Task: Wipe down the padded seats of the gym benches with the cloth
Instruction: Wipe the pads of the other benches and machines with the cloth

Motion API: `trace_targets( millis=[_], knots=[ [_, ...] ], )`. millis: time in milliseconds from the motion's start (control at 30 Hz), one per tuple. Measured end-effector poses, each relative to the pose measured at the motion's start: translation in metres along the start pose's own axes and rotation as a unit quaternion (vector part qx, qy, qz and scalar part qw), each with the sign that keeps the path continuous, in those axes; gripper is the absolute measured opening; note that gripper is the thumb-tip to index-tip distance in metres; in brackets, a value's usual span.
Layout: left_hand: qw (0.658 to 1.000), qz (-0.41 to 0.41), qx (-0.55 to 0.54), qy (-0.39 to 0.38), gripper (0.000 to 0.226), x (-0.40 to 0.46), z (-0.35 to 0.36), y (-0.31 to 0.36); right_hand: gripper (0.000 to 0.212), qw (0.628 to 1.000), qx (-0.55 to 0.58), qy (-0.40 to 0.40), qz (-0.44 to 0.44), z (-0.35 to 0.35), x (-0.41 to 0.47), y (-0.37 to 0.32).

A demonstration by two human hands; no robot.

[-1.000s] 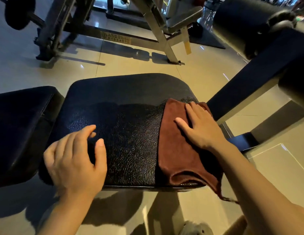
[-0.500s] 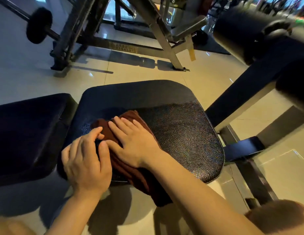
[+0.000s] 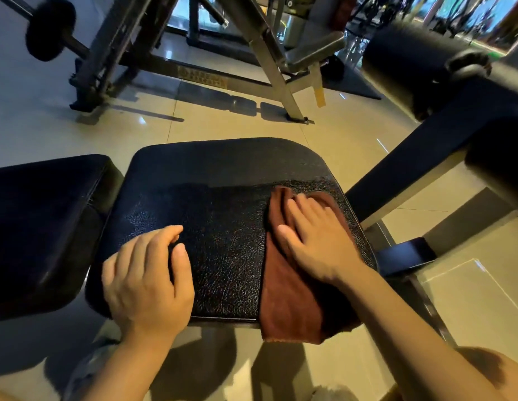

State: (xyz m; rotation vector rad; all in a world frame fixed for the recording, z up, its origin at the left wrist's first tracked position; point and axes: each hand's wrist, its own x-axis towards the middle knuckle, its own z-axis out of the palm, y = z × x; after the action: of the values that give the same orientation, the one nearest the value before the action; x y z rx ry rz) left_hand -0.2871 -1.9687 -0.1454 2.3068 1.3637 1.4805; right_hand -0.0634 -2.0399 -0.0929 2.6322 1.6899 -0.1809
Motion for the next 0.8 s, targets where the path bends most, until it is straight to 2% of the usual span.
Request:
trace_targets(
  millis=[100,200,267,333,400,500,567,633,700,733,800],
  knots=[
    [1.0,0.011,0.009,-0.004,0.031,0.0,0.001,-0.002,0.087,0.996,0.019,0.012,-0.081,0.009,-0.006,-0.053],
    [1.0,0.01,0.02,-0.015,0.03,0.001,0.0,-0.002,0.067,0.995,0.051,0.007,-0.087,0.017,0.002,-0.084],
    [0.999,0.009,0.022,-0.034,0.028,0.002,-0.001,-0.002,0.064,0.996,0.054,0.017,-0.064,0.019,0.009,-0.08],
    [0.998,0.02,0.014,-0.058,0.028,0.003,-0.005,-0.004,0.069,0.996,0.032,0.079,-0.014,0.017,0.01,-0.057],
    [0.997,0.04,-0.001,-0.072,0.028,0.002,-0.011,-0.004,0.07,0.99,0.027,0.116,0.075,0.013,0.005,-0.024],
    [0.992,0.096,-0.021,-0.083,0.025,-0.005,-0.018,0.008,0.076,0.977,0.039,0.107,0.182,0.008,-0.023,0.016],
    [0.986,0.144,-0.03,-0.081,0.023,-0.011,-0.018,0.017,0.079,0.967,0.053,0.07,0.238,0.01,-0.045,0.022],
    [0.983,0.165,-0.033,-0.074,0.022,-0.013,-0.018,0.019,0.08,0.961,0.069,0.056,0.263,0.012,-0.067,0.021],
    [0.987,0.141,-0.027,-0.064,0.022,-0.008,-0.018,0.014,0.078,0.967,0.063,0.101,0.224,0.014,-0.085,0.017],
    [0.991,0.115,-0.023,-0.059,0.022,-0.005,-0.02,0.009,0.079,0.976,0.055,0.12,0.171,0.015,-0.09,0.013],
    [0.996,0.062,-0.02,-0.055,0.022,0.001,-0.02,0.002,0.083,0.993,0.029,0.083,0.081,0.018,-0.091,0.004]
  ],
)
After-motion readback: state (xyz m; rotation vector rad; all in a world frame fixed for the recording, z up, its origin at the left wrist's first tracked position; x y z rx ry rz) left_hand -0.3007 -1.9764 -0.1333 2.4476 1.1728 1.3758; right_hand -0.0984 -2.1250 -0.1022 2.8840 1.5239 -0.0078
